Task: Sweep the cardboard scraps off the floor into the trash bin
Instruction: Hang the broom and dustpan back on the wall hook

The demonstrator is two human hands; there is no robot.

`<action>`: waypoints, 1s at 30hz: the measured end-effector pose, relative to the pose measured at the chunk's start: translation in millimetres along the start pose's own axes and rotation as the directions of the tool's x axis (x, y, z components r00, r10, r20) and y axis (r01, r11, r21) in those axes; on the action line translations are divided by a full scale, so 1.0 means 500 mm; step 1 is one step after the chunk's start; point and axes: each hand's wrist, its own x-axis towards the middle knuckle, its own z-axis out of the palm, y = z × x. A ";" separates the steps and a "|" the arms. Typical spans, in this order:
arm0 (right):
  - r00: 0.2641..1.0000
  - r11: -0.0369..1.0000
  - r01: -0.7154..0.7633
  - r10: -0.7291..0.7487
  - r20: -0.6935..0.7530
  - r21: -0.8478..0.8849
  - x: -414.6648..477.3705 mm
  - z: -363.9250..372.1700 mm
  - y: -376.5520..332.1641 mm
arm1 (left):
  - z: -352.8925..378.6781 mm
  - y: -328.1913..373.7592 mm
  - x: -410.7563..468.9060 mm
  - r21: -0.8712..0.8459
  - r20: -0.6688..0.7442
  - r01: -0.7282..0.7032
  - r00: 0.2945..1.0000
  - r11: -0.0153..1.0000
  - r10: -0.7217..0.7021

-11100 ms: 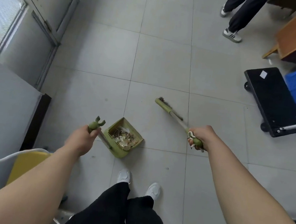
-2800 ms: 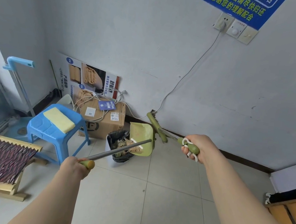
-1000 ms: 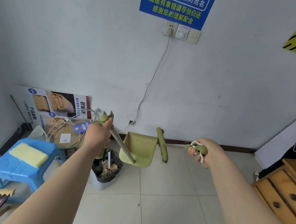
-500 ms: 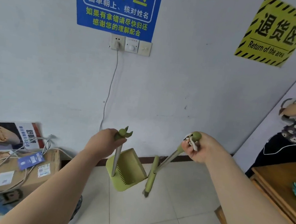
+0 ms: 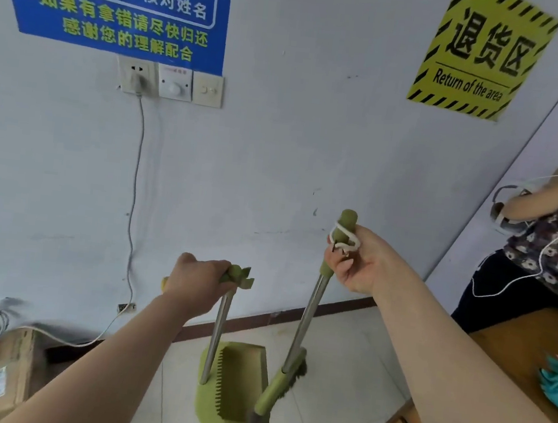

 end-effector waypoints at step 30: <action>0.948 0.918 0.174 -0.254 0.191 0.357 0.381 -0.040 -0.476 | 0.077 0.262 0.718 0.242 -0.215 -0.102 0.964 0.965 0.156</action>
